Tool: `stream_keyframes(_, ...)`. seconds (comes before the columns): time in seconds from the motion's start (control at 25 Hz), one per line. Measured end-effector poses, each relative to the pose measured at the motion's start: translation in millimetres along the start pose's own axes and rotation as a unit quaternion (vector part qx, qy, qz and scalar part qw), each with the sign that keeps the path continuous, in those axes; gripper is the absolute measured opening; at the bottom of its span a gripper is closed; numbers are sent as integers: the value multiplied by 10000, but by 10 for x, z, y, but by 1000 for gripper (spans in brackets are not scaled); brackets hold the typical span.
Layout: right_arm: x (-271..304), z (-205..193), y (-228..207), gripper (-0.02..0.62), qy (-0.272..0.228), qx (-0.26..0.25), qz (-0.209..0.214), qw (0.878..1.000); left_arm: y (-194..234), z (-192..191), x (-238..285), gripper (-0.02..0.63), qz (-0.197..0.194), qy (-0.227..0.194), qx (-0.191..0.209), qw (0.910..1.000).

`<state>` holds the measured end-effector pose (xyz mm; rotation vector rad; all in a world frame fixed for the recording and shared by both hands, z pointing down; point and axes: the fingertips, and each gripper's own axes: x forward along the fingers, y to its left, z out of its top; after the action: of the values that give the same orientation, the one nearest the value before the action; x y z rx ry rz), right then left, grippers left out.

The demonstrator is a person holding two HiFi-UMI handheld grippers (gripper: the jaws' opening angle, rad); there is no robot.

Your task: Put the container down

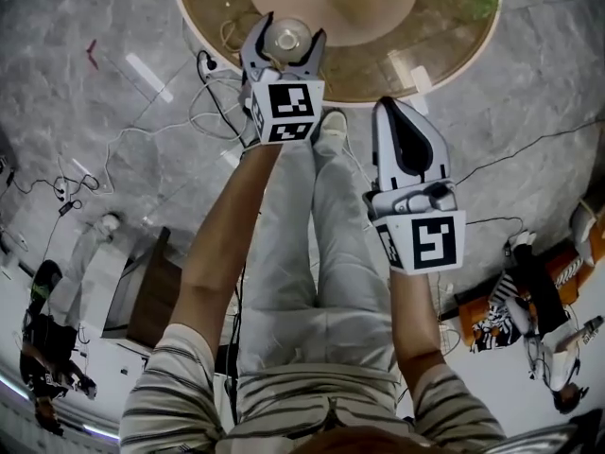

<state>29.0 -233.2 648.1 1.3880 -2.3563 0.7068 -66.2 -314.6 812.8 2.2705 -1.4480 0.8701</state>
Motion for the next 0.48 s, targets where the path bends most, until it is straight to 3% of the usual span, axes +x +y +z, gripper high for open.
stream_keyframes(0.32, 26, -9, -62, 8, -11, 61, -57, 10000, 4, -19, 61, 333, 15, 3, -51, 10000)
stream_keyframes(0.48, -12, 16, -44, 9, -13, 65, -35, 10000, 12, -20, 10, 344, 25, 13, -406, 9992)
